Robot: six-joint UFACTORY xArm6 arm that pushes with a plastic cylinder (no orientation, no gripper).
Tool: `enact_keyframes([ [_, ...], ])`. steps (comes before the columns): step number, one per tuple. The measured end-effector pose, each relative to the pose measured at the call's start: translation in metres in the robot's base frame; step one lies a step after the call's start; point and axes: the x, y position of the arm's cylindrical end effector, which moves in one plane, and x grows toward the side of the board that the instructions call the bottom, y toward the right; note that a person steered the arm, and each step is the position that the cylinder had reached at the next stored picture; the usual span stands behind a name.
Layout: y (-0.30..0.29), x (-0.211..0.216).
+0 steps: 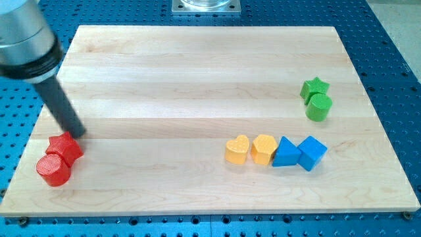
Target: Move the green blocks towards the top of the red blocks
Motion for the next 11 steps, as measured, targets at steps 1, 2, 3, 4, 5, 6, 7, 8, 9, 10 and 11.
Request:
enact_keyframes([
  [1, 0.046, -0.021],
  [2, 0.074, -0.054],
  [3, 0.128, -0.076],
  [4, 0.210, -0.089],
  [5, 0.295, -0.100],
  [6, 0.359, -0.108],
  [7, 0.448, -0.102],
  [8, 0.521, -0.094],
  [9, 0.521, -0.069],
  [10, 0.470, -0.070],
  [11, 0.400, -0.076],
])
